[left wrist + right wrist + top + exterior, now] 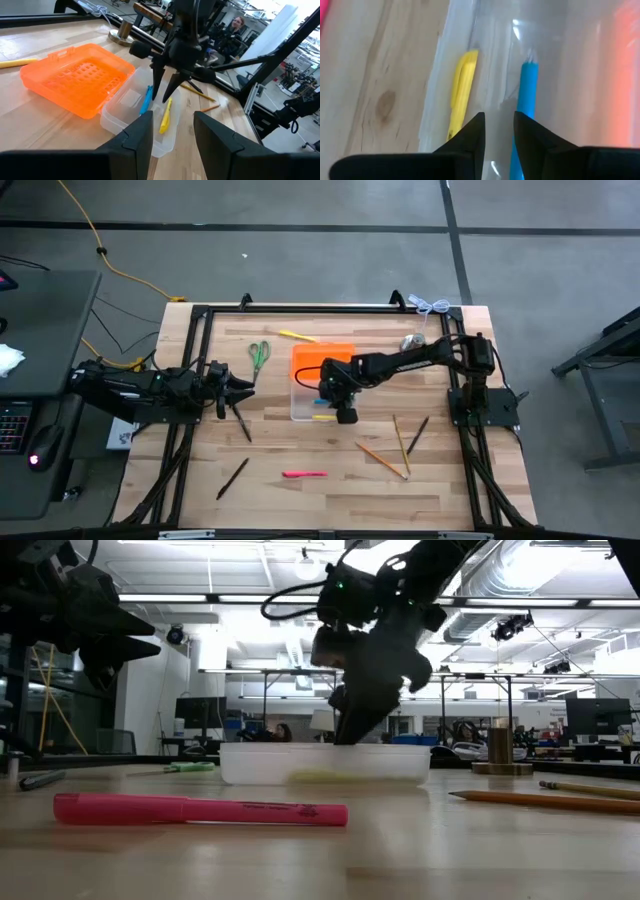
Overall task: Pick & place school supplies into a supply box
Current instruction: Put the green scissors into the orange supply box
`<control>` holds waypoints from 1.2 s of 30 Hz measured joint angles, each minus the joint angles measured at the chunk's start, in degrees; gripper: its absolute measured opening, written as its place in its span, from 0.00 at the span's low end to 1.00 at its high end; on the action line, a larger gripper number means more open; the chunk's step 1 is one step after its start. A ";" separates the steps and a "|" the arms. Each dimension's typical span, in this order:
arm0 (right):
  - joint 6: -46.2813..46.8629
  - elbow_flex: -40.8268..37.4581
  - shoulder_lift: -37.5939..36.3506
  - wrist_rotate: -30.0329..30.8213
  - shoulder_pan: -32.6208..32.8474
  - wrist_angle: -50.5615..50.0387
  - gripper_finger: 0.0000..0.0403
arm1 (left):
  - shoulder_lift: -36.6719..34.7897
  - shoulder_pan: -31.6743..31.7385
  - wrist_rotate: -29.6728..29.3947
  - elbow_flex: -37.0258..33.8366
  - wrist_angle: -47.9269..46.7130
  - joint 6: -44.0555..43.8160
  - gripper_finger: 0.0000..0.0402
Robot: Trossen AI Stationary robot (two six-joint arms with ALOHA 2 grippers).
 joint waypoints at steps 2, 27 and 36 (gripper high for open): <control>0.00 1.01 -0.01 0.00 0.00 0.01 0.20 | -0.01 -0.01 0.00 -0.01 0.00 0.00 0.43; -0.02 7.01 -2.37 0.69 -0.02 -4.34 0.20 | 0.00 0.01 0.00 -0.01 -0.30 0.01 0.43; -0.04 7.01 -5.28 6.88 -0.07 -6.53 0.19 | 0.00 0.00 0.00 0.00 -0.46 0.01 0.43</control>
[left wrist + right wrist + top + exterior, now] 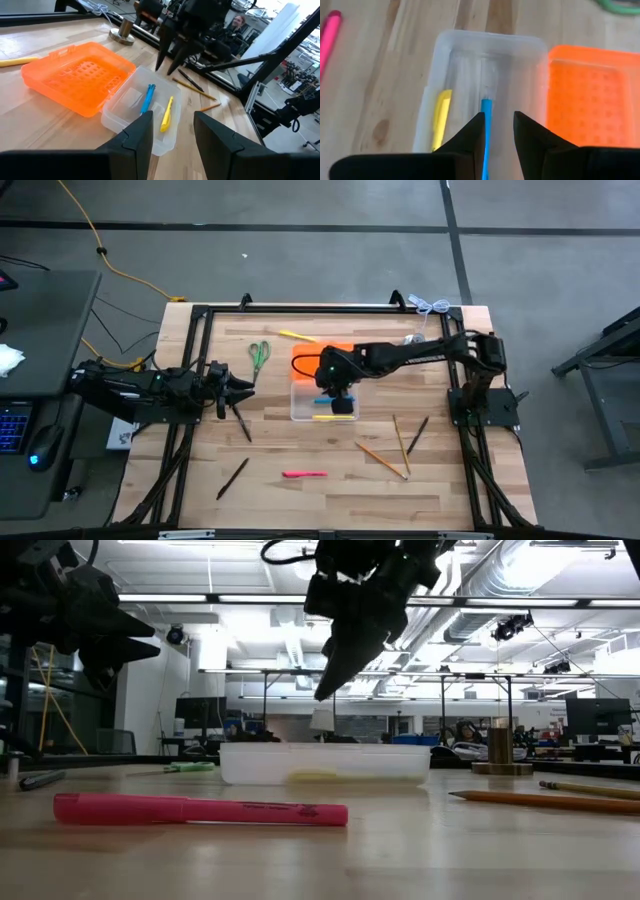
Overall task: Pick & place school supplies into a supply box
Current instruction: Put the green scissors into the orange supply box
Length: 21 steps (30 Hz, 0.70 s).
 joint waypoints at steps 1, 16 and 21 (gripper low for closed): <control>0.01 0.00 -0.46 0.01 0.00 -0.03 0.19 | -0.01 -0.01 0.00 -0.01 -0.02 0.00 0.43; 0.45 -0.04 -9.94 -0.87 0.02 -0.14 0.19 | 0.01 -0.01 -5.12 0.00 -0.46 0.00 0.43; 0.70 -0.13 -13.38 -0.90 0.02 -0.16 0.19 | 0.01 -0.01 -6.67 -0.01 -0.62 0.00 0.43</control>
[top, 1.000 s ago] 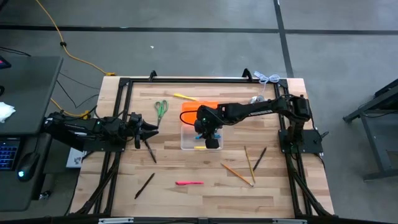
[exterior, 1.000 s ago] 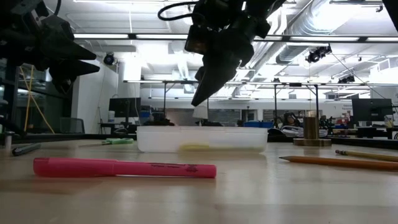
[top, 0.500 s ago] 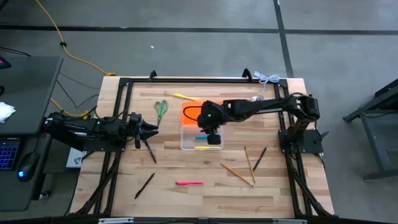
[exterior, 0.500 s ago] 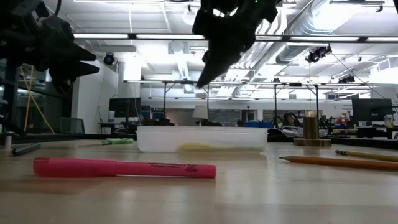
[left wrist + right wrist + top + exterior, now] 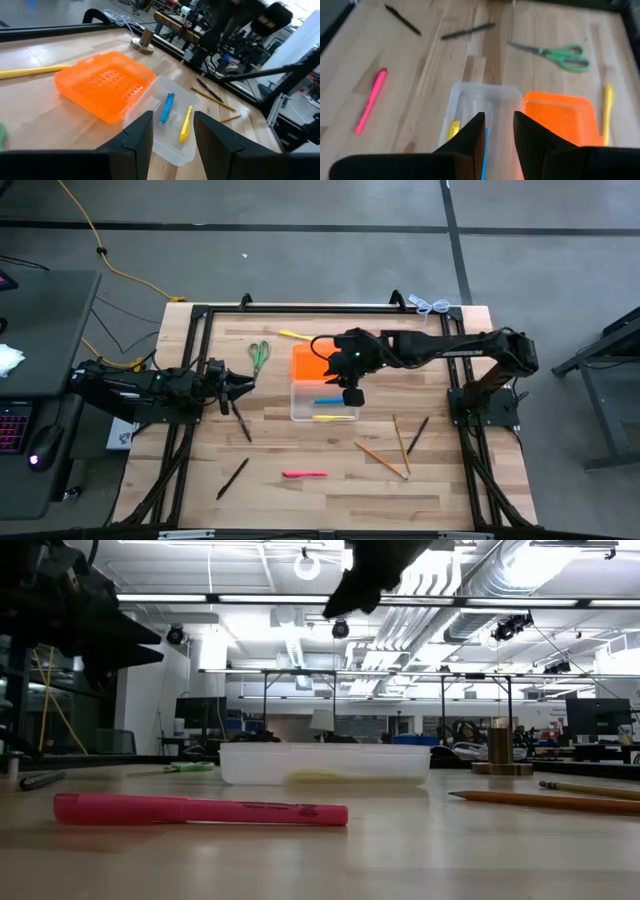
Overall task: Pick & place school supplies into a supply box
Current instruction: Put the green scissors into the orange supply box
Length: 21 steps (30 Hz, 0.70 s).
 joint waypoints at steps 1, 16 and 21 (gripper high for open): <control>0.34 0.00 -0.78 0.00 0.00 -0.13 0.19 | 0.00 0.00 -0.08 0.02 -0.10 0.02 0.43; 2.14 0.00 -7.52 0.33 -0.02 -6.00 0.19 | 0.00 0.02 -2.45 0.02 -0.47 0.04 0.43; 2.36 0.00 -8.26 0.25 -0.02 -8.12 0.19 | -0.02 0.00 -2.45 0.00 -0.47 0.04 0.43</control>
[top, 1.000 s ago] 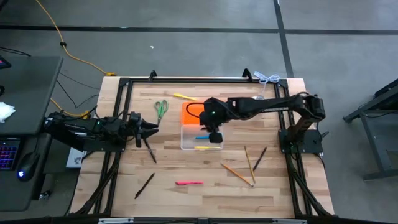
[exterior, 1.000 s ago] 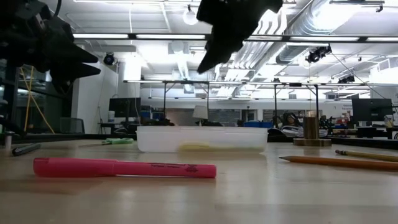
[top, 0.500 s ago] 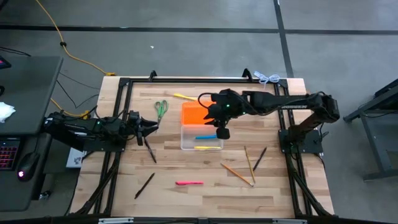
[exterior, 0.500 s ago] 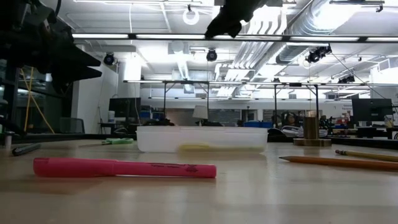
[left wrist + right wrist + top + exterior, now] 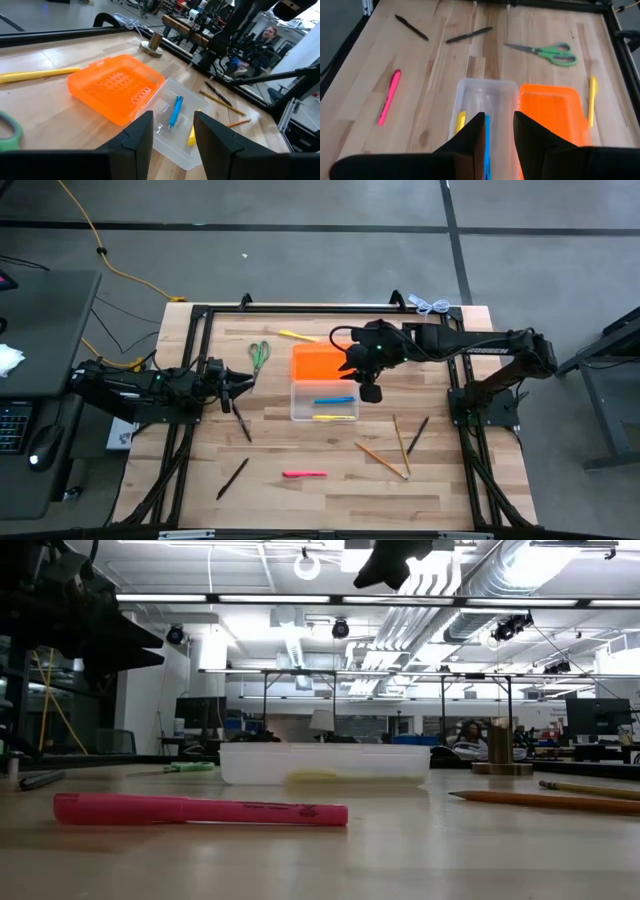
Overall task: Pick & place school supplies into a supply box
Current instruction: Put the green scissors into the orange supply box
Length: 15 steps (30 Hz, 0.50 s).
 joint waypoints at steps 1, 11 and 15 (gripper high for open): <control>0.00 0.00 -0.04 -0.01 0.02 -0.28 0.19 | 0.01 0.00 0.01 0.00 0.00 0.00 0.43; -0.16 -0.02 -0.67 -0.06 -0.32 -2.86 0.19 | 0.02 0.02 0.02 0.00 0.00 -0.01 0.43; -0.03 -0.85 -2.37 -0.20 -1.36 -4.20 0.19 | 0.01 0.02 0.02 0.00 -0.16 -0.02 0.43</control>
